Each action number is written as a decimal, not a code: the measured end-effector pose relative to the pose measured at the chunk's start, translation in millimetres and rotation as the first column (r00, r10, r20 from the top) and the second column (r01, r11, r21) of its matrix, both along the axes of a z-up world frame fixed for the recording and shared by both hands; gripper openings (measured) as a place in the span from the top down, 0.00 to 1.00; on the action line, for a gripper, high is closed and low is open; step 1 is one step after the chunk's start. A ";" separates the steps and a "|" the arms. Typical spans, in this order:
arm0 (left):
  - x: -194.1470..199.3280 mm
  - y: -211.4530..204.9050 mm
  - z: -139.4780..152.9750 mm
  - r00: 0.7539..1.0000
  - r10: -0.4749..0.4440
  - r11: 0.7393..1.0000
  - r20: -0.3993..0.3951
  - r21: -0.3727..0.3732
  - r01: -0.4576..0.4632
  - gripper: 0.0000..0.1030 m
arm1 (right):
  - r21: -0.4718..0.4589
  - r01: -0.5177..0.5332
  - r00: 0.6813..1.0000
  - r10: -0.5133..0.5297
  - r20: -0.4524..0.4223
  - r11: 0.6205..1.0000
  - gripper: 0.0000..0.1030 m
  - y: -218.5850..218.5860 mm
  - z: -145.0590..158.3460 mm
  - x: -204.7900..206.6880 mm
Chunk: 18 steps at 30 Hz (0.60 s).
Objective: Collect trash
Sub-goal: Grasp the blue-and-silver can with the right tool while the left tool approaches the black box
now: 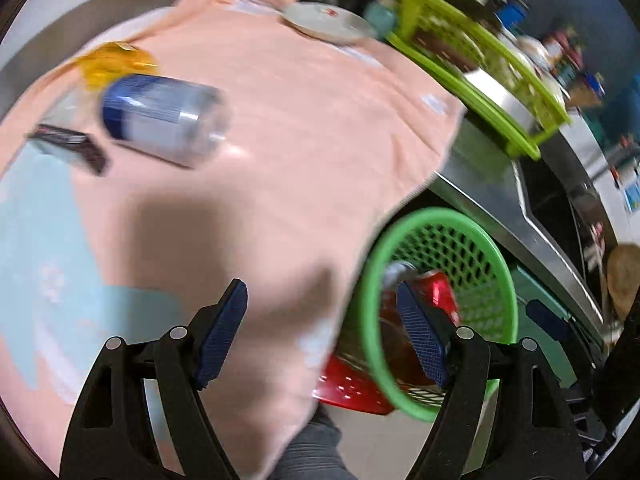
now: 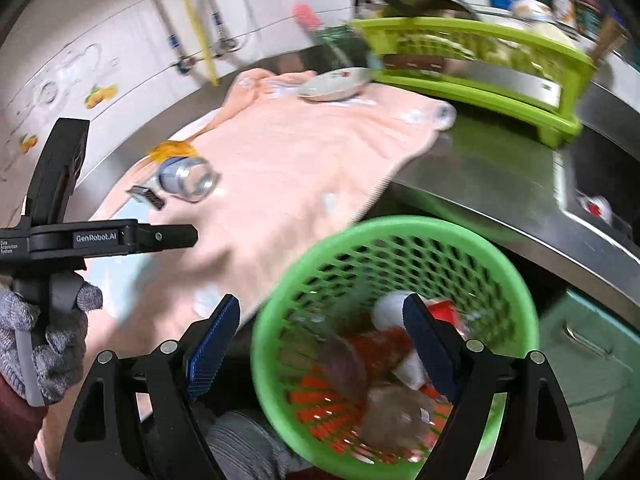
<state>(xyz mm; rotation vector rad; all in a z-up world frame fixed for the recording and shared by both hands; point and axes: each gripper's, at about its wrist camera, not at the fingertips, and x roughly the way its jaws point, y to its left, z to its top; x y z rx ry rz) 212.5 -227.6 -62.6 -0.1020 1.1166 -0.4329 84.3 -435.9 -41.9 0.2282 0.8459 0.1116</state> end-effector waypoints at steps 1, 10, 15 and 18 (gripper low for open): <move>2.6 12.6 3.2 1.000 0.022 1.000 0.004 -0.003 -0.022 0.26 | -0.002 -0.018 1.000 0.018 0.004 1.000 0.22 8.0 2.0 5.9; 27.8 114.8 21.7 0.973 0.227 0.974 0.029 -0.012 -0.227 0.26 | -0.027 -0.175 0.984 0.175 0.015 0.984 0.22 71.4 11.1 57.7; 44.5 163.2 24.7 0.942 0.334 0.942 0.015 -0.033 -0.334 0.26 | -0.035 -0.238 0.971 0.238 0.015 0.971 0.22 101.1 12.0 89.8; 57.7 183.4 24.6 0.922 0.388 0.921 0.003 -0.049 -0.388 0.26 | -0.057 -0.279 0.960 0.281 0.018 0.959 0.22 118.4 13.8 109.0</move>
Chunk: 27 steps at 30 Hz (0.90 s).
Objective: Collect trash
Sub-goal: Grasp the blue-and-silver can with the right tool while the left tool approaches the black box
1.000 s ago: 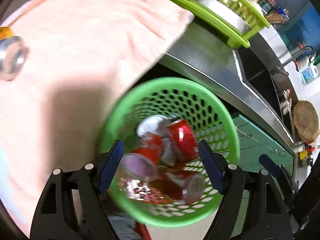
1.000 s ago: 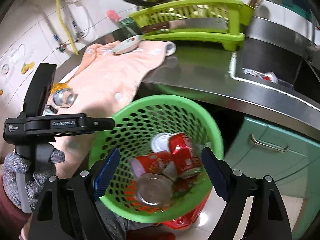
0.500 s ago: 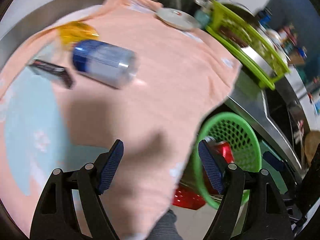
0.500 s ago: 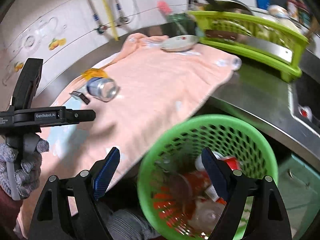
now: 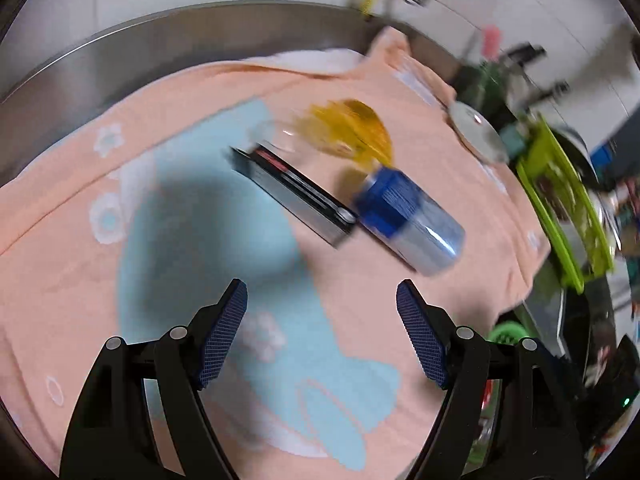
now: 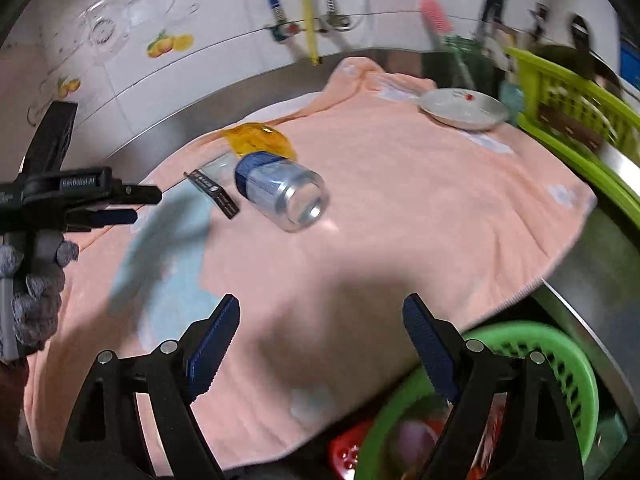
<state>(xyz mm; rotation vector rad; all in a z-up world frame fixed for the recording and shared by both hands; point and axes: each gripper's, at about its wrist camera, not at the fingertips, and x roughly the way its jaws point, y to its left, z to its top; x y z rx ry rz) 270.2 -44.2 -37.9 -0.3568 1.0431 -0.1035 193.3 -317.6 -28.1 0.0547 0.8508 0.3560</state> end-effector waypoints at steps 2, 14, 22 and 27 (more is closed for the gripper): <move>11.6 10.2 -1.0 0.999 0.031 0.999 -0.010 -0.020 -0.031 0.26 | -0.011 -0.028 1.000 0.028 0.007 1.000 0.22 9.7 1.4 12.0; 63.7 23.6 -29.3 0.990 0.119 0.985 -0.076 -0.117 -0.127 0.24 | -0.101 -0.195 0.980 0.198 0.024 0.976 0.22 57.8 8.6 90.2; 81.2 24.9 -41.1 0.987 0.131 0.982 -0.096 -0.127 -0.142 0.24 | -0.167 -0.271 0.961 0.277 0.014 0.948 0.19 83.4 -1.9 122.6; 86.6 24.9 -41.8 0.988 0.120 0.983 -0.097 -0.124 -0.132 0.24 | -0.183 -0.307 0.950 0.313 -0.001 0.934 0.19 95.6 -10.2 139.4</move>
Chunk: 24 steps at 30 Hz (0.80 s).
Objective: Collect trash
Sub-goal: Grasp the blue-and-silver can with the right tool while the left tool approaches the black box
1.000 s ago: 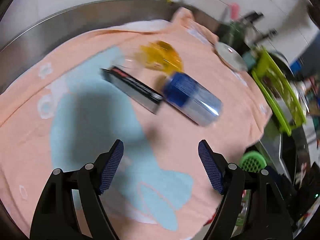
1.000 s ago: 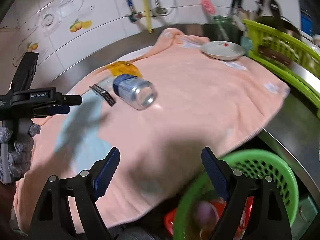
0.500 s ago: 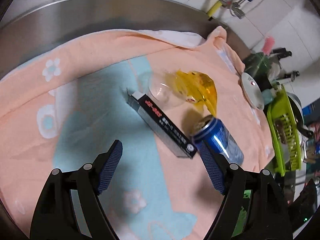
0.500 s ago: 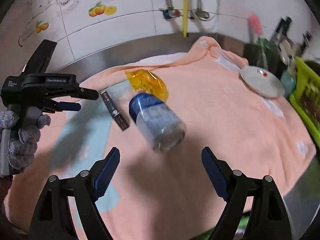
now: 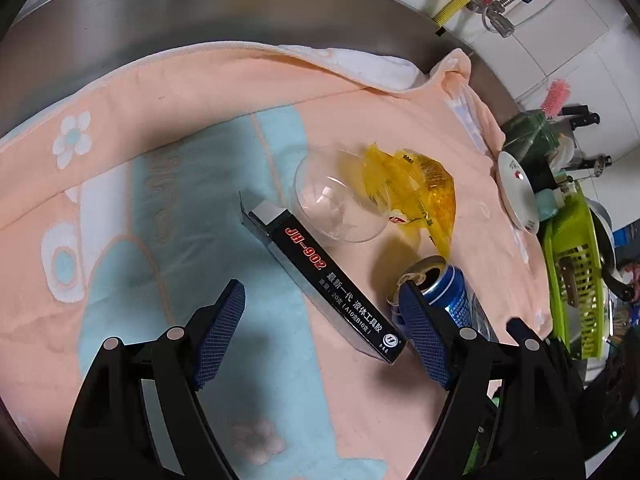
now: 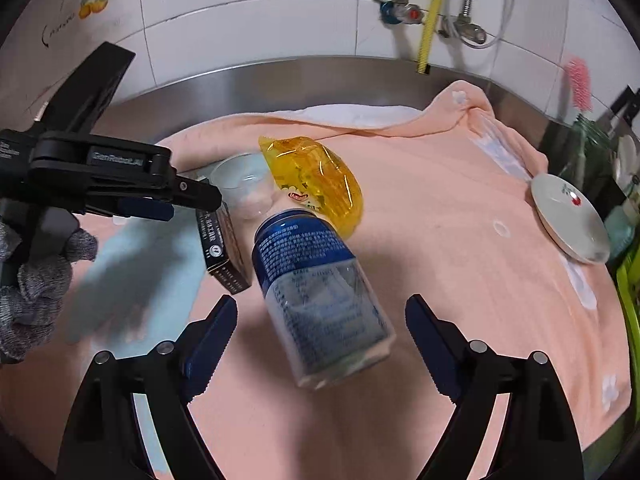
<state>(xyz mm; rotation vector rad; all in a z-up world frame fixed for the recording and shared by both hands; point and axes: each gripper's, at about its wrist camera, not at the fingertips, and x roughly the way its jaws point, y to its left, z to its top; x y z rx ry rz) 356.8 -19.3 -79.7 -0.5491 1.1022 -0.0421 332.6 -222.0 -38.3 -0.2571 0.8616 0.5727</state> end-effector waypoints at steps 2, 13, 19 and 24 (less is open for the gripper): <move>1.3 1.0 1.1 1.000 -0.001 1.000 0.005 0.000 0.001 0.24 | -0.011 -0.013 1.000 0.013 -0.006 1.000 0.19 4.7 -4.1 5.9; 8.0 1.3 -4.9 1.000 0.002 1.000 -0.008 -0.002 -0.002 0.26 | -0.062 -0.042 0.999 0.041 -0.017 0.997 0.20 23.4 -21.2 22.2; 13.9 -1.8 -11.9 1.000 0.006 1.000 -0.022 -0.016 -0.006 0.32 | -0.077 -0.036 0.999 0.035 -0.019 0.996 0.27 25.5 -24.1 20.5; 16.4 -3.8 -18.7 0.999 0.015 0.999 -0.040 -0.029 -0.016 0.35 | -0.065 -0.023 1.000 0.022 -0.014 0.998 0.28 21.0 -22.2 13.3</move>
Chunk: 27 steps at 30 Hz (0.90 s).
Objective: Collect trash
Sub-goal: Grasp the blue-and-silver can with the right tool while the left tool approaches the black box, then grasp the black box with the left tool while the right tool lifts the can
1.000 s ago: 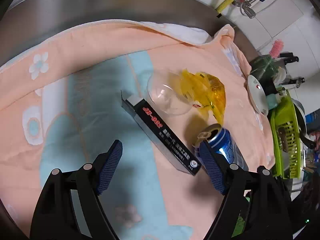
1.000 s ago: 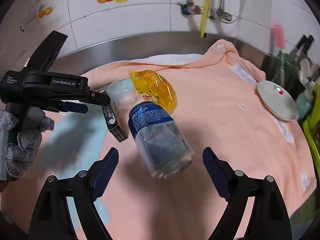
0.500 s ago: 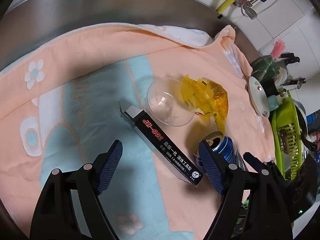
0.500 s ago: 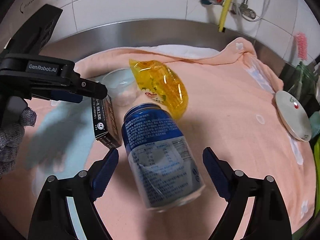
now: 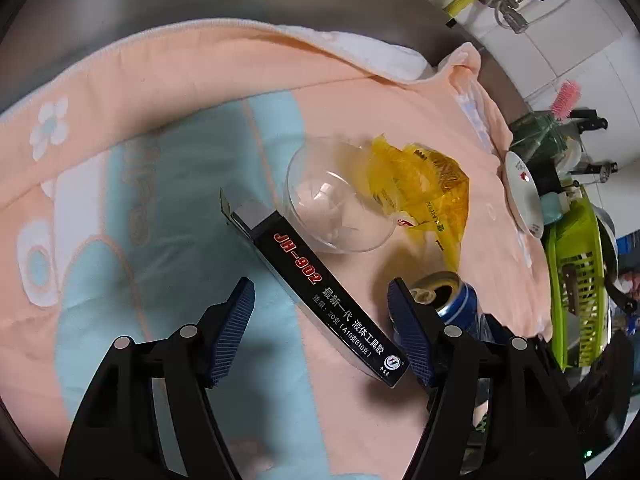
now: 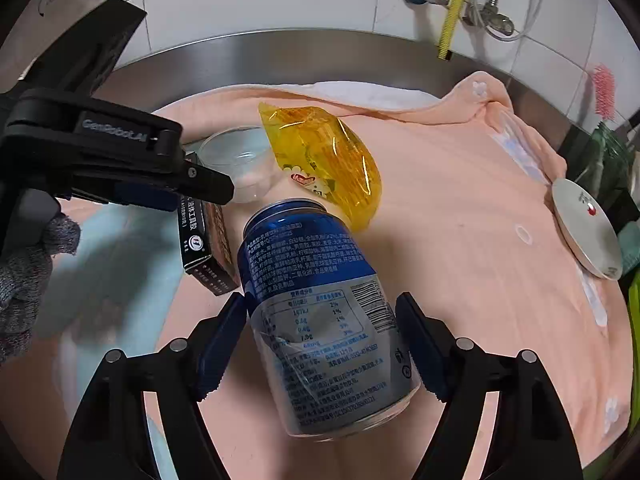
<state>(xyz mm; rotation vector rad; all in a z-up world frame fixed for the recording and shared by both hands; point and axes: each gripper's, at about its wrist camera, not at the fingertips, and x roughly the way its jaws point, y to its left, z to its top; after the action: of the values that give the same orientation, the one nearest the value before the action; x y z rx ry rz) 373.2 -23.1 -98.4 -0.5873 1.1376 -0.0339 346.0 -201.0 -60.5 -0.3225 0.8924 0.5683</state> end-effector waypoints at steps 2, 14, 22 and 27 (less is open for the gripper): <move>1.8 -0.7 -2.8 1.000 0.003 1.000 -0.007 -0.004 -0.003 0.38 | 0.012 0.008 1.000 -0.008 -0.001 1.000 0.29 -3.3 1.0 -2.6; -8.8 -1.0 -3.5 1.000 -0.015 0.999 -0.006 -0.033 0.015 0.72 | 0.106 0.063 0.998 -0.064 0.004 0.992 0.30 -25.8 18.7 -35.5; -36.6 -6.9 10.9 0.995 -0.089 0.996 0.034 -0.024 0.090 0.78 | 0.170 0.103 0.995 -0.104 -0.007 0.980 0.31 -39.4 27.0 -71.4; -56.1 -14.2 18.1 0.991 -0.128 0.992 0.047 -0.015 0.129 0.79 | 0.193 0.137 0.991 -0.136 -0.022 0.971 0.31 -50.2 27.8 -96.7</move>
<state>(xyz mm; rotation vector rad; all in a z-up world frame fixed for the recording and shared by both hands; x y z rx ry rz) 317.1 -37.4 -80.3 -0.5263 1.1297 -0.1681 249.3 -251.2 -32.7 -0.0806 0.8525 0.5249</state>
